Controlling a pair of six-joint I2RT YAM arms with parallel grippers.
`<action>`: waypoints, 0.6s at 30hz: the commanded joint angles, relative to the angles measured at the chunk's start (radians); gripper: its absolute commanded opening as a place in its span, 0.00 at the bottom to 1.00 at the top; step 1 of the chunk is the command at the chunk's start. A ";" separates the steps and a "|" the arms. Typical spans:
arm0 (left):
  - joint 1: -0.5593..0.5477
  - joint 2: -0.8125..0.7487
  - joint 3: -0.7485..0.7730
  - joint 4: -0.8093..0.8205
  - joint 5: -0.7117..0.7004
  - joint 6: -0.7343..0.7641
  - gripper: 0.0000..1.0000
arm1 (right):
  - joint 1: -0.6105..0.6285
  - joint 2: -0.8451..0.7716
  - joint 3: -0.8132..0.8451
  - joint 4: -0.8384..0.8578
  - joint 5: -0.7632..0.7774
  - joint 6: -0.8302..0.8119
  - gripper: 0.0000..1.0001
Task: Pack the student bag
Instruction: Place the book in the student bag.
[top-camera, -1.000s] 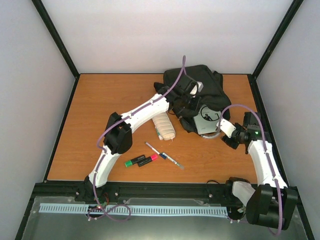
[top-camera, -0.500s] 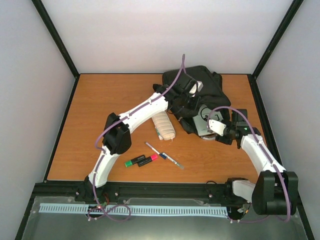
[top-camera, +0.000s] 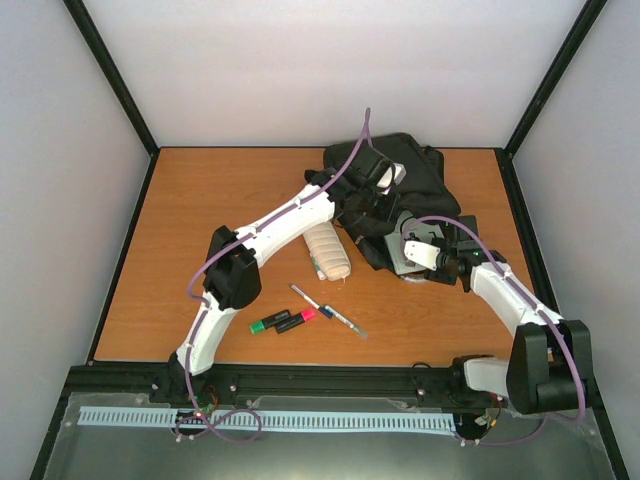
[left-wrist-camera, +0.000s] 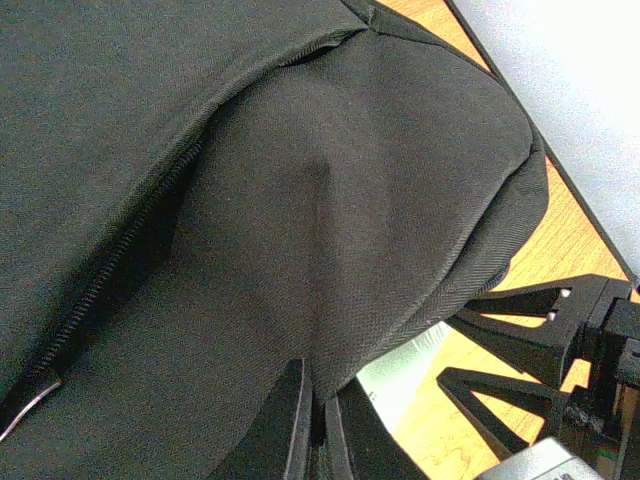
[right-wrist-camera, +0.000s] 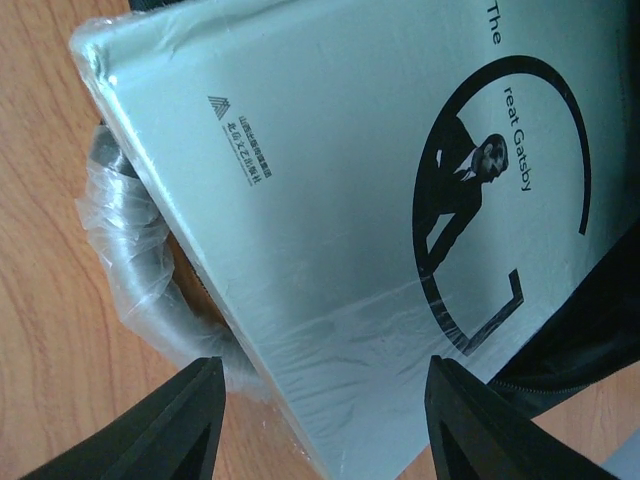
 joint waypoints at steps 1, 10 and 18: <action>-0.002 -0.084 0.051 0.032 0.042 0.020 0.01 | 0.013 0.022 -0.001 0.041 0.028 -0.018 0.57; -0.001 -0.082 0.049 0.029 0.048 0.028 0.01 | 0.015 0.096 0.023 0.132 0.052 0.038 0.48; -0.001 -0.080 0.051 0.034 0.060 0.029 0.01 | 0.029 0.142 0.037 0.304 0.063 0.105 0.37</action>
